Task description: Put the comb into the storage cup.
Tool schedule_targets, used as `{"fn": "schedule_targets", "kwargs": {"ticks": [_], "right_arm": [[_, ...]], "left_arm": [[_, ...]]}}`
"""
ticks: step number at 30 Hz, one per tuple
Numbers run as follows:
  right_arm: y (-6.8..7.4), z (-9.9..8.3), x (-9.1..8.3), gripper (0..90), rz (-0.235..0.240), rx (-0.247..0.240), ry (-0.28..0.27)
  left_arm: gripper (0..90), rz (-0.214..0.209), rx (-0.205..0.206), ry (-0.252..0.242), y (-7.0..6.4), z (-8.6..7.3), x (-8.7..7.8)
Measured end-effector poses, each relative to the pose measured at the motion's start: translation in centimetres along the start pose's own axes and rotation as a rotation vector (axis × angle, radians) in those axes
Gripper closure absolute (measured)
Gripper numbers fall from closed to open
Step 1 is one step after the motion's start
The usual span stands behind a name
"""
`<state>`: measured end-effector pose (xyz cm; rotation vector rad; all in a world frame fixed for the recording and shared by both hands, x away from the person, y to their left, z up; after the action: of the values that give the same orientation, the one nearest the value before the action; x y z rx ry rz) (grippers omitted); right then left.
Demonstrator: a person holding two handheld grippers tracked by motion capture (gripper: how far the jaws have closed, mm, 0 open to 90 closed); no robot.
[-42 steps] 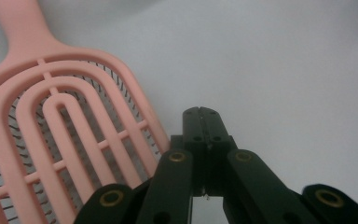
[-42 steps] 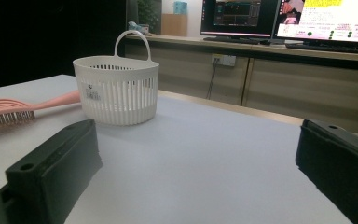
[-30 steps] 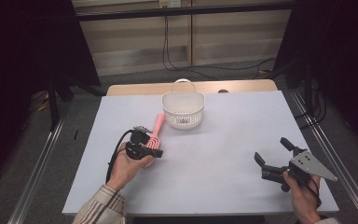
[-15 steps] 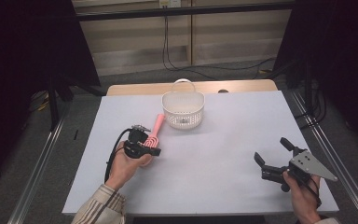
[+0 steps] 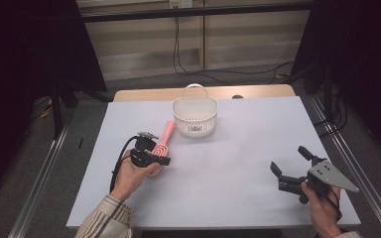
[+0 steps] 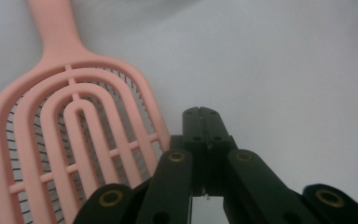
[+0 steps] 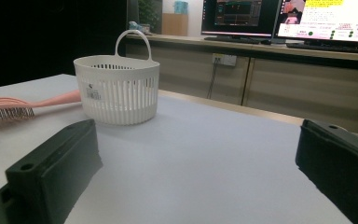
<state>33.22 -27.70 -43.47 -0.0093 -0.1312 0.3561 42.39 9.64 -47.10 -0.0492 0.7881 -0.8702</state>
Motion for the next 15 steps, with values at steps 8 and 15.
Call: {"fn": "schedule_targets", "kwargs": {"ticks": [8,15], "right_arm": [[0.01,-0.01,0.01,0.0,0.001,-0.001,0.0],[0.04,-0.02,0.04,0.0,0.001,0.003,0.001]], "left_arm": [[89.3,-0.021,0.006,-0.014,-0.25,0.2,-0.14],[87.5,-0.031,0.011,-0.059,-0.35,0.8,-0.61]]}}
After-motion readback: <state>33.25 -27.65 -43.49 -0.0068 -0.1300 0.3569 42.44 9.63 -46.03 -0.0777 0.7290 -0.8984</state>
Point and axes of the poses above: each handheld gripper's, and its own axes: x roughly forward along the jaws, z roughly out of its top, y roughly to its left, the point moved 8 cm from there along x, roughly forward along the jaws, and after that the axes turned 13 degrees about -y, right-handed, at the moved point
